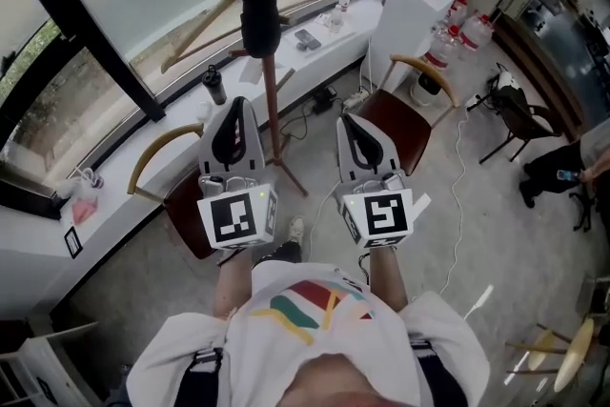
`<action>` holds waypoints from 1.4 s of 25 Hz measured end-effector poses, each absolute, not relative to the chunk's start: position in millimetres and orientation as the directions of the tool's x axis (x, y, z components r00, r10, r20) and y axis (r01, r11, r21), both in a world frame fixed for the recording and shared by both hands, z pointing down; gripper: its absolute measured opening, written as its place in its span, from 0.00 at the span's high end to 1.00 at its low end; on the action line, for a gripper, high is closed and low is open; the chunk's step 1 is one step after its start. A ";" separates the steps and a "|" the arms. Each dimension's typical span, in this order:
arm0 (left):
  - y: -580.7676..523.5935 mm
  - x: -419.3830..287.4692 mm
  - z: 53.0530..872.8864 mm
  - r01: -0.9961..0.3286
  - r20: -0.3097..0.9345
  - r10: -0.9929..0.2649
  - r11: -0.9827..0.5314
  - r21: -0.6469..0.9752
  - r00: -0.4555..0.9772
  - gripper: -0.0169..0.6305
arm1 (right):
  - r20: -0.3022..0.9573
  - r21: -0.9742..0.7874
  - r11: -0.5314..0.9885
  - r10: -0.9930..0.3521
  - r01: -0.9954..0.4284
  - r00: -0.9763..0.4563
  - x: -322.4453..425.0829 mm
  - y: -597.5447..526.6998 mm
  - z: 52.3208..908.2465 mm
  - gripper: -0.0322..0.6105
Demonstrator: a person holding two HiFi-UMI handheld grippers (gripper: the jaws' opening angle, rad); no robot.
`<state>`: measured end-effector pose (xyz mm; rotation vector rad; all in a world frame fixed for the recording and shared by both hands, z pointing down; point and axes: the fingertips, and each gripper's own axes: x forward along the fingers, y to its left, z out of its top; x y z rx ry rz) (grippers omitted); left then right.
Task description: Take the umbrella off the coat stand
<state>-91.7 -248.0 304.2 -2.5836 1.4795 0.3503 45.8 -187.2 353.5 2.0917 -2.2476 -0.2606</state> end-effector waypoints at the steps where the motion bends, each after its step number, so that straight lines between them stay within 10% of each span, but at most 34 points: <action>1: -259.3 -89.5 301.5 -0.864 -0.277 -0.829 -0.503 -0.012 0.486 0.96 | -0.074 0.166 0.068 -0.994 -0.984 -0.081 47.8 -199.9 351.5 0.95; 35: -338.5 -36.9 273.1 -0.928 -0.252 -0.898 -0.372 -0.004 0.361 0.95 | -0.157 0.132 0.361 -0.912 -0.923 -0.379 90.6 -317.7 309.8 0.95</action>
